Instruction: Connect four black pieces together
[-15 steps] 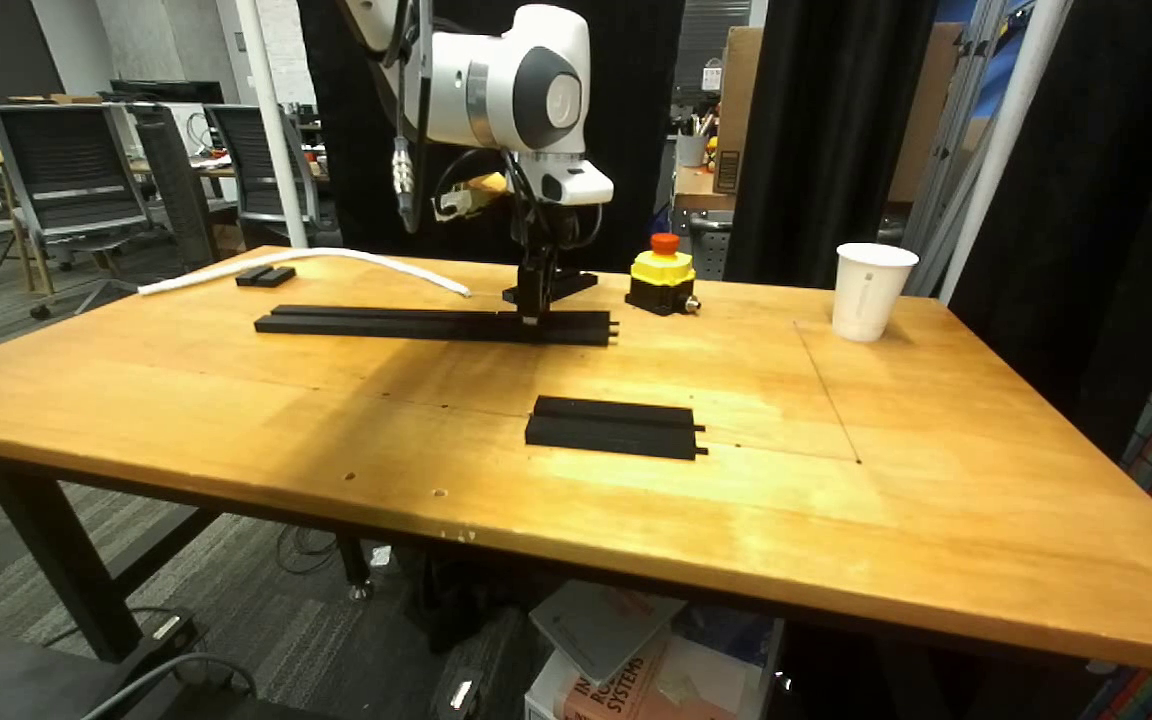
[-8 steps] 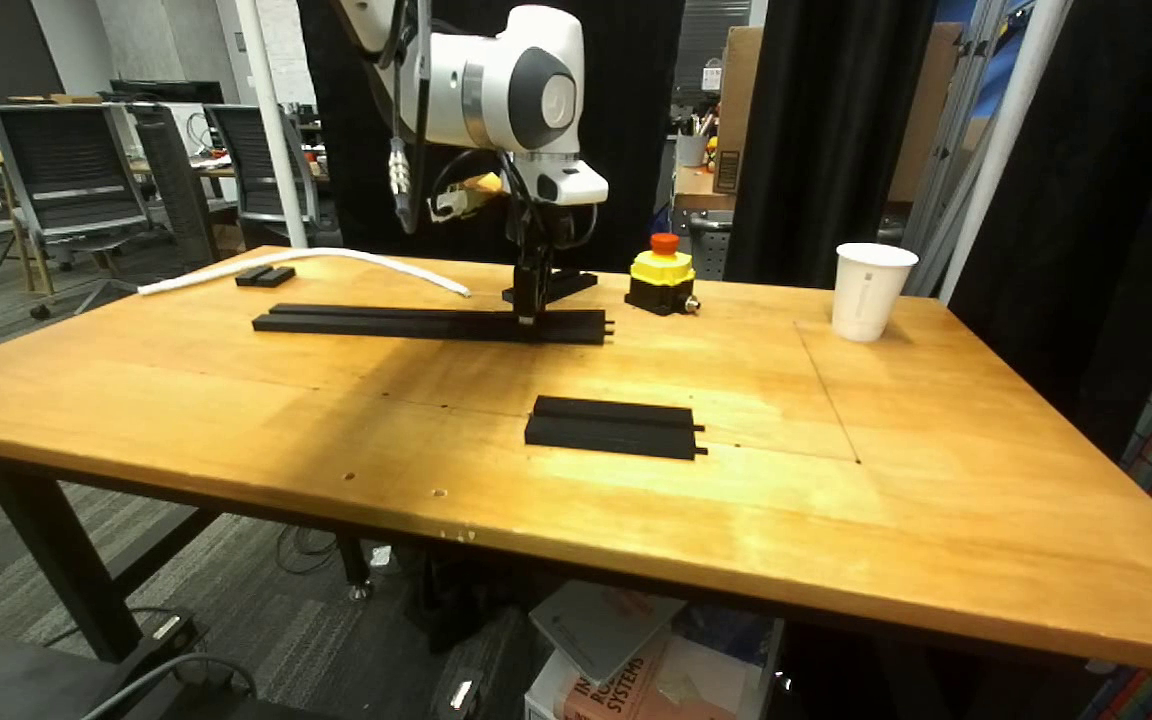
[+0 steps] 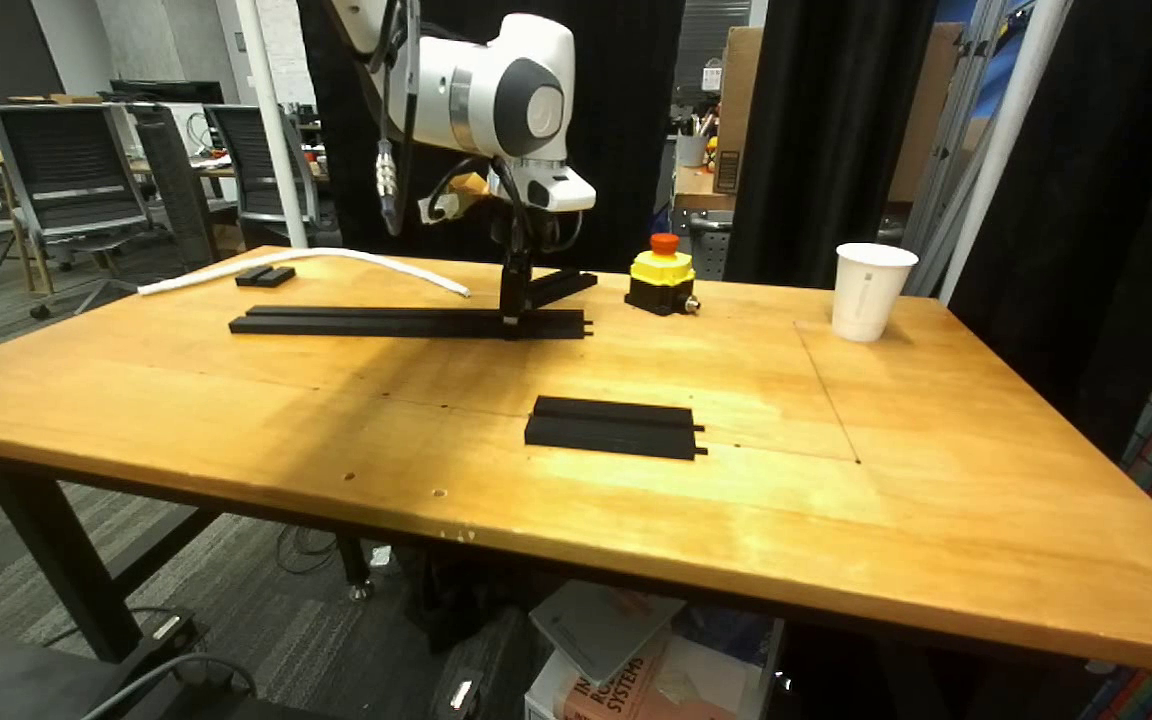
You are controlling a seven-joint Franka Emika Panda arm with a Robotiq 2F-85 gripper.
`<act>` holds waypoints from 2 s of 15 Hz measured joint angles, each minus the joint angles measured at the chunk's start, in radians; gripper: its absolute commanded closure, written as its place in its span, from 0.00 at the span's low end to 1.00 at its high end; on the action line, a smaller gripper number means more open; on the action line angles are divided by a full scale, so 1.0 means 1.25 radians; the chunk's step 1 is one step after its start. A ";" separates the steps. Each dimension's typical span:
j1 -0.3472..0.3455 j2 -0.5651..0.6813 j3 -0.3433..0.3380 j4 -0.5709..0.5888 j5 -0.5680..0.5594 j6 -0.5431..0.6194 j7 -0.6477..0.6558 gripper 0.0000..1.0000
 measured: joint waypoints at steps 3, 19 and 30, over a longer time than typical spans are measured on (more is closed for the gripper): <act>-0.002 0.000 0.000 0.001 0.011 0.000 -0.017 0.55; -0.006 -0.048 -0.010 -0.017 0.047 0.003 -0.041 0.00; -0.045 -0.344 -0.051 -0.376 0.023 0.134 -0.018 0.00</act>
